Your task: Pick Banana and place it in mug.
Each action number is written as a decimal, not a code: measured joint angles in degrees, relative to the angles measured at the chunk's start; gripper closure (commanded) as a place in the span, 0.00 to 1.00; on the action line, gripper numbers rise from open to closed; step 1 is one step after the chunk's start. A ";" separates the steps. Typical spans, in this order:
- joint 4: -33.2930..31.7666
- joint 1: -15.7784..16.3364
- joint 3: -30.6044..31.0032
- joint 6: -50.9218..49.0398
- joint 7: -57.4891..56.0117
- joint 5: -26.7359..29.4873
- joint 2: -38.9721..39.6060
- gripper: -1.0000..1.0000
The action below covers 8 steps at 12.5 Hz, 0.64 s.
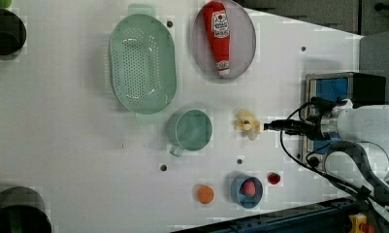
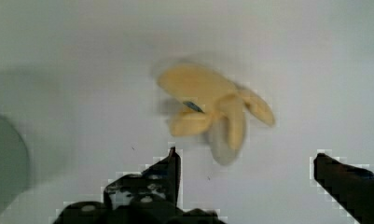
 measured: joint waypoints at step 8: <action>-0.22 -1.72 -0.87 11.64 -2.80 -1.64 18.41 0.04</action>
